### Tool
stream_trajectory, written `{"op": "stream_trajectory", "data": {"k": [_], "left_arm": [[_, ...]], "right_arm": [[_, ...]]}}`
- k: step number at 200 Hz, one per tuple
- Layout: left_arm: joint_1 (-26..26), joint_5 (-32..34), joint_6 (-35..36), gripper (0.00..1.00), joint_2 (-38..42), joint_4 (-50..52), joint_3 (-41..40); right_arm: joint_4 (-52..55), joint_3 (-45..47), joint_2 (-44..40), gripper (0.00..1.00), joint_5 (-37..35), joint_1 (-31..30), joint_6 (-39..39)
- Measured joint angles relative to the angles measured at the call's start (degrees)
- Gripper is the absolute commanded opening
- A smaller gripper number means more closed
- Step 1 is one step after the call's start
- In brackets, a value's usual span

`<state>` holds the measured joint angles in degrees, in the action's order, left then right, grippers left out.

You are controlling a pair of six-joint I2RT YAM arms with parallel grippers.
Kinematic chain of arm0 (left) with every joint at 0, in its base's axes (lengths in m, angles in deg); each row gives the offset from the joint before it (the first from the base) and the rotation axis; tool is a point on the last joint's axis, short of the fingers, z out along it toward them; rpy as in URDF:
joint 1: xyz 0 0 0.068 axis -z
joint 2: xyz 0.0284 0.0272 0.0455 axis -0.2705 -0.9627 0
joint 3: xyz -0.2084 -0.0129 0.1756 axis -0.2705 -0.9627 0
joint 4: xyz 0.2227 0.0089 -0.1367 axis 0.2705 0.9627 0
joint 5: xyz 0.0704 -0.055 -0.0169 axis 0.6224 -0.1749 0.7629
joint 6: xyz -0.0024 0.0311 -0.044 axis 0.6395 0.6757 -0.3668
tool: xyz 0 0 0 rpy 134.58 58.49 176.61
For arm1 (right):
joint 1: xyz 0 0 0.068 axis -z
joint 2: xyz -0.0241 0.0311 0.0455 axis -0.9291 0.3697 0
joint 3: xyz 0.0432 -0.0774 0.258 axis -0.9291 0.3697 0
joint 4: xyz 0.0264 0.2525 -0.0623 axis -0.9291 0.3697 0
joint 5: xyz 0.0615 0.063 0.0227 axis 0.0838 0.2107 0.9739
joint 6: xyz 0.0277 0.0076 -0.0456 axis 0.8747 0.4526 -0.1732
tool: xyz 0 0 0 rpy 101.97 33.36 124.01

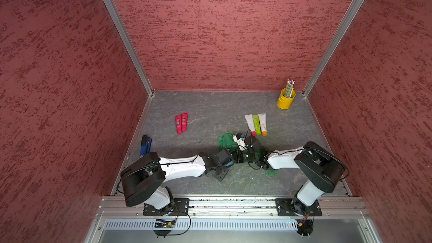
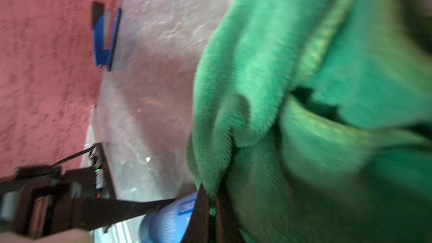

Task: Wipe the surface of the toothpaste tube
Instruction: Wipe the dirt from the toothpaste tube.

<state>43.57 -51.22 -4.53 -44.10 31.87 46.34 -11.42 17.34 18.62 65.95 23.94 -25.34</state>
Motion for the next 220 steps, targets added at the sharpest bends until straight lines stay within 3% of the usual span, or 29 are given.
{"op": "stream_trajectory", "data": {"k": [36, 115, 175, 220], "left_arm": [[0.04, 0.04, -0.15, 0.08, 0.09, 0.07, 0.00], [0.22, 1.33, -0.22, 0.08, 0.09, -0.11, -0.15], [0.26, 1.66, -0.24, 0.08, 0.09, -0.09, -0.15], [0.55, 2.10, -0.31, 0.08, 0.09, 0.13, -0.15]], "right_arm": [[-1.18, 0.61, -0.31, 0.00, 1.09, -1.46, 0.63], [12.44, -1.20, -5.33, 0.00, -5.64, 9.38, -6.01], [7.78, 0.04, -3.15, 0.00, -1.40, 6.54, -4.50], [-0.68, 2.78, -3.15, 0.00, 2.75, -1.60, 1.53]]}}
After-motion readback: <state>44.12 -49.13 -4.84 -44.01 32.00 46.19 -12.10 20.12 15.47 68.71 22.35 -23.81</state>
